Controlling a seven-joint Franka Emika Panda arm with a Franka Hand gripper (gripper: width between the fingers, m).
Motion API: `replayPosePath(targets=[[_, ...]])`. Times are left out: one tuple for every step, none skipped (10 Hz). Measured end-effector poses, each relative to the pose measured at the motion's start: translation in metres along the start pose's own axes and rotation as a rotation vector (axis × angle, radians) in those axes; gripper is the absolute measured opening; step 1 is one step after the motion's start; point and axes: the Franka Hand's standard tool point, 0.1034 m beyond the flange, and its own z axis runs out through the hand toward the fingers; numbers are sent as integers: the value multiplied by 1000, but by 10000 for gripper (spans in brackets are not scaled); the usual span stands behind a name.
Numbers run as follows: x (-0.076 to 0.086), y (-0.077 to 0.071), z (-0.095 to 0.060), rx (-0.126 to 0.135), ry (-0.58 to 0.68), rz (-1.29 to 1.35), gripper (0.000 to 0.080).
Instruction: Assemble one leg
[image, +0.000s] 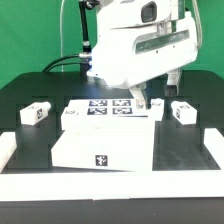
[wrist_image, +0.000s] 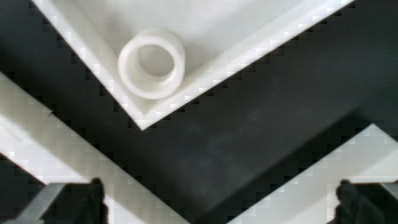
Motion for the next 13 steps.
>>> replayPosePath(targets=[[0,0,0,1,2,1,650],[0,0,0,4,4,3,650],[0,0,0,4,5,2,650],[0,0,0,5,4,2,650],[0,0,0,5,4,2,650],[0,0,1,5,4,2,650],[0,0,1,5,4,2,650],[0,0,1,5,4,2,650],[0,0,1,6,4,2,650],[0,-1,1,4,3,-3,650],[-3,-2,1,-2,0,-75,650],[-16,-4,4,-7,-2,-162,650],[-30,-9,8,-3,-14,-252,650]])
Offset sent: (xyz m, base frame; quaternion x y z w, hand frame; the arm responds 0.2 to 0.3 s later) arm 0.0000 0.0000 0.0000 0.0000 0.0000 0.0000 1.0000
